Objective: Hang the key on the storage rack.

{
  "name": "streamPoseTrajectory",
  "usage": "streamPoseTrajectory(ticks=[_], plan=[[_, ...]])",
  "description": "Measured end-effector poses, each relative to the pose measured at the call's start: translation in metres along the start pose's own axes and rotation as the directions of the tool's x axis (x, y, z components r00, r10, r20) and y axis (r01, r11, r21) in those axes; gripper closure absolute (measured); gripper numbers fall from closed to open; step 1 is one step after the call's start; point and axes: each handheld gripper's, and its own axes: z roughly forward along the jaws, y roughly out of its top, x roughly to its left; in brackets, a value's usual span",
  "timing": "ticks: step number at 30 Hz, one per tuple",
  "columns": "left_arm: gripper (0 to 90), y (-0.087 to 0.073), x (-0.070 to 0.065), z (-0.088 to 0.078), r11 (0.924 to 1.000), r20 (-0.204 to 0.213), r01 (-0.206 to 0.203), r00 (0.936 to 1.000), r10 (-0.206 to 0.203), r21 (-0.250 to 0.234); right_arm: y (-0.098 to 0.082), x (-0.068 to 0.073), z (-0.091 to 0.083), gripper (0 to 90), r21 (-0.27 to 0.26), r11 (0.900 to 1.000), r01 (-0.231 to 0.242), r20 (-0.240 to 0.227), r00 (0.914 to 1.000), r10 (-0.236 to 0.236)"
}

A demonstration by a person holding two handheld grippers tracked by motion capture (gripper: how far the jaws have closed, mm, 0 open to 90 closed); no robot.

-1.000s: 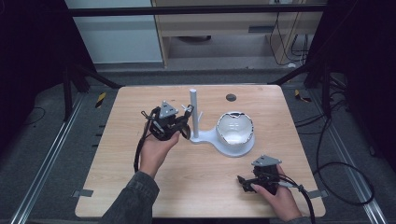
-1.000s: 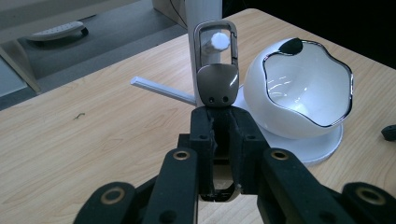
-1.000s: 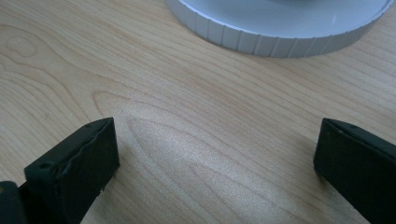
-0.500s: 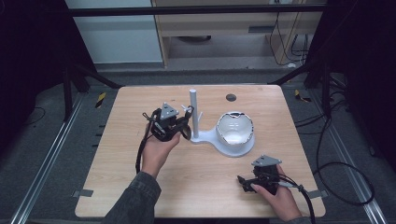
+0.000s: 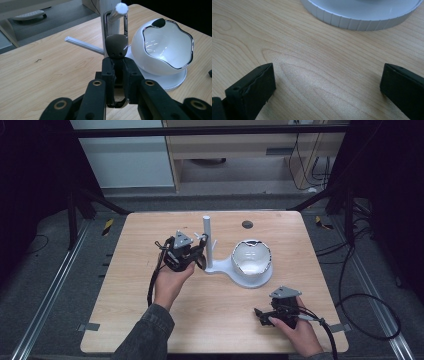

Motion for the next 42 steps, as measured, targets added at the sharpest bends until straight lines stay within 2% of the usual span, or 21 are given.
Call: streamPoseTrajectory(ticks=[42], plan=[[79.6, -0.001, 0.001, 0.015, 0.9997, 0.010, 0.022, 0.9997, -0.022, -0.008, 0.000, 0.000, 0.000, 0.5, -0.001, 1.000, -0.002, -0.003, 1.0000, 0.002]])
